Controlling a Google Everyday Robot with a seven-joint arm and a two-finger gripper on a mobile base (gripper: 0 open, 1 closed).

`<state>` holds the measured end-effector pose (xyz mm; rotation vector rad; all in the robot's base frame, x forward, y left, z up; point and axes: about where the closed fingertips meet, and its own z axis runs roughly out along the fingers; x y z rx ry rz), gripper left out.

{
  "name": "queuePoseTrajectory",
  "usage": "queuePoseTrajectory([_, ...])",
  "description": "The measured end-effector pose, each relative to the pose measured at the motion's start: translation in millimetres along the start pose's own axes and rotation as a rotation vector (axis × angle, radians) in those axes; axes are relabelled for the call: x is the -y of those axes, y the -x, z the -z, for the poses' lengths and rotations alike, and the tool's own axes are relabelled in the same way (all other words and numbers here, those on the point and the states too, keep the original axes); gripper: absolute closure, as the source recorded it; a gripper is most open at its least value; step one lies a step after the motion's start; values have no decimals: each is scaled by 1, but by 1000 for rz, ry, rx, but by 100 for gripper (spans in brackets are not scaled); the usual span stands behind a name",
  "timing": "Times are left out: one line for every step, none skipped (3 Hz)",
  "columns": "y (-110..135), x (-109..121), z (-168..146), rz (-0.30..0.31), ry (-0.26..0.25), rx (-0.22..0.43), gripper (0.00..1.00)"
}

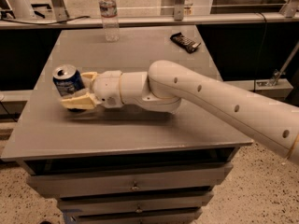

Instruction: Pick pepsi can

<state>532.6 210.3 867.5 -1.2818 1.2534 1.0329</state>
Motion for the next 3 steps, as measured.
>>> queuePoseTrajectory([14, 6, 16, 16, -18, 10, 86])
queuePoseTrajectory([58, 18, 31, 54, -43, 67, 100])
queuePoseTrajectory([61, 21, 32, 59, -46, 72, 100])
